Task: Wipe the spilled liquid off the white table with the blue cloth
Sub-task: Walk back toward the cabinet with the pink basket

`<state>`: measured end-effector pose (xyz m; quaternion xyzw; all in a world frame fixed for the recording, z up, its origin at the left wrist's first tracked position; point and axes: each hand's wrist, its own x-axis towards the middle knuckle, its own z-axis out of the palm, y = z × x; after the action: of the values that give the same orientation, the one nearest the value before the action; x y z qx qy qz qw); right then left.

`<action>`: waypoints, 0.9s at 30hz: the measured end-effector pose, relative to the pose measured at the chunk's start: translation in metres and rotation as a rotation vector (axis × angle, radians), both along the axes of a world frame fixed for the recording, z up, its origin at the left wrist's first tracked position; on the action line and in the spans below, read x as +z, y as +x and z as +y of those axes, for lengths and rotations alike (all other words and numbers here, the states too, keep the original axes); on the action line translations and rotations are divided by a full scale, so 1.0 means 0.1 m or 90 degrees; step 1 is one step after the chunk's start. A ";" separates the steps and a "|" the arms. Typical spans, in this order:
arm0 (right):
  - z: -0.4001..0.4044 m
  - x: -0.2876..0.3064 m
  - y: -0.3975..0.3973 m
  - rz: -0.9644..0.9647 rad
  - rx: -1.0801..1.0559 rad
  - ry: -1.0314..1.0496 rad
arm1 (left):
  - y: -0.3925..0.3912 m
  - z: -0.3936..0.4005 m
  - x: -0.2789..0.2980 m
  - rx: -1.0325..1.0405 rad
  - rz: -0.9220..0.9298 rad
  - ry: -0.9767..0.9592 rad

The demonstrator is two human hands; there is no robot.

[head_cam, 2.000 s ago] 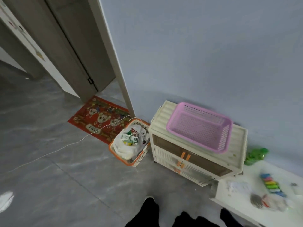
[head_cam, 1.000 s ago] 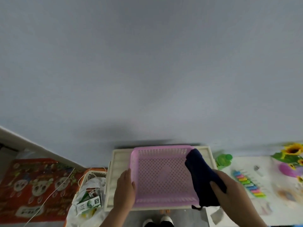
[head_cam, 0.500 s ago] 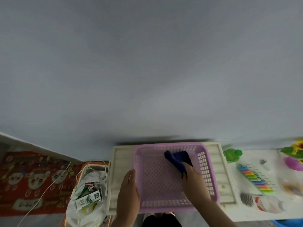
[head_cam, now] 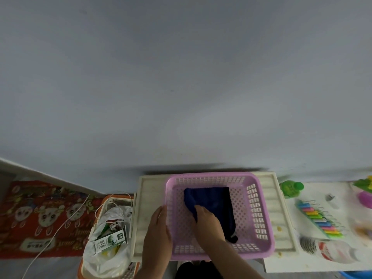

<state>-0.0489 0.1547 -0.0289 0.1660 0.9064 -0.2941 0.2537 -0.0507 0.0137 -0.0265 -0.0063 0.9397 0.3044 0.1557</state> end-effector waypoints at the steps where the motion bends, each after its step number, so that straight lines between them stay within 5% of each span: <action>1: -0.01 -0.01 0.01 0.003 0.003 0.005 | 0.00 0.00 0.00 -0.003 -0.001 0.001; 19: 0.26 0.01 0.17 -0.085 0.081 -0.160 | 0.01 0.03 0.06 -0.006 -0.004 -0.032; 27: 0.82 0.28 0.49 -0.019 -0.029 -0.183 | 0.01 0.13 0.25 -0.036 -0.023 -0.127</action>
<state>0.0003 0.2362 -0.0013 0.1524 0.8471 -0.4243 0.2815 -0.0500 0.0271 -0.0018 -0.0007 0.9622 0.2046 0.1797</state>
